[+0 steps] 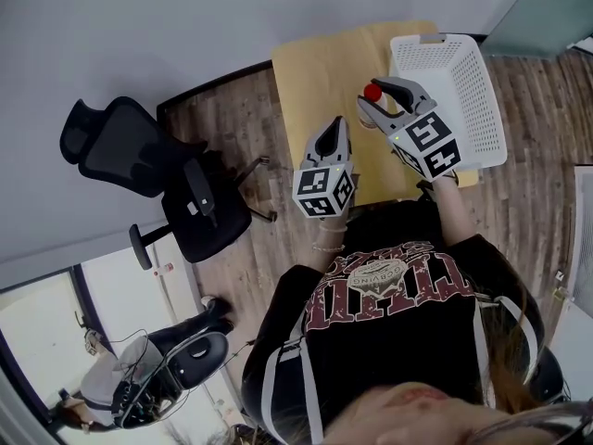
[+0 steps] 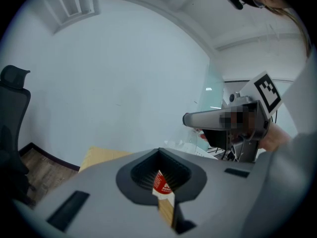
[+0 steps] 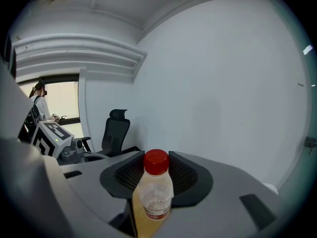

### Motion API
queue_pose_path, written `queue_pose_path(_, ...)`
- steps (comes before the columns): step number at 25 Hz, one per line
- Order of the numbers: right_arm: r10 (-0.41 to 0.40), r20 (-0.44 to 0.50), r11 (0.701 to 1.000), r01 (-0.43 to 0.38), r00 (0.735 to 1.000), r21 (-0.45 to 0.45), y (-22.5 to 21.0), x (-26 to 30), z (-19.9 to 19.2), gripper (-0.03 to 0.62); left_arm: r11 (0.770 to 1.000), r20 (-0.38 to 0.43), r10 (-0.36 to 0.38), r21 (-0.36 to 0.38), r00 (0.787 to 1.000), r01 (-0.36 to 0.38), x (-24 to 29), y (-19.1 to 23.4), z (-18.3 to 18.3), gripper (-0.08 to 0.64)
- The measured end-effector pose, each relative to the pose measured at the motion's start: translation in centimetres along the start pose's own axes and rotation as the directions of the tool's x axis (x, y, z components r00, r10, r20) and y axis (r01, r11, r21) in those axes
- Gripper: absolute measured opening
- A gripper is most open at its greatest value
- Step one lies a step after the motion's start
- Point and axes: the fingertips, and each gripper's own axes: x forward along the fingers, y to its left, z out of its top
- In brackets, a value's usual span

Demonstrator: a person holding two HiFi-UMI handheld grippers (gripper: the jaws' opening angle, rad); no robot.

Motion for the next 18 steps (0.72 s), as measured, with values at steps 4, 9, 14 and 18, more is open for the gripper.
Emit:
queue_pose_path(4,0.008,-0.023,1.0,-0.008,1.0,0.006,0.4,1.1,-1.2,0.164,1.0,0.0,0.007,-0.003,1.0,-0.007,-0.3,0.5,-0.1,0.048)
queue_pose_path(9,0.019,-0.061,1.0,-0.017,0.998,0.025,0.7,2.7,-3.0,0.164,1.0,-0.004,0.02,-0.01,1.0,-0.021,-0.6,1.3,-0.3,0.047)
queue_pose_path(14,0.025,-0.095,0.999,-0.022,0.995,0.035,1.1,4.0,-4.7,0.164,0.999,-0.014,0.029,-0.014,0.999,-0.029,-0.9,2.1,-0.6,0.048)
queue_pose_path(18,0.03,-0.123,0.999,-0.025,0.992,0.038,1.2,5.0,-5.8,0.164,0.999,-0.012,0.031,-0.013,0.999,-0.032,-0.9,2.4,-0.4,0.047)
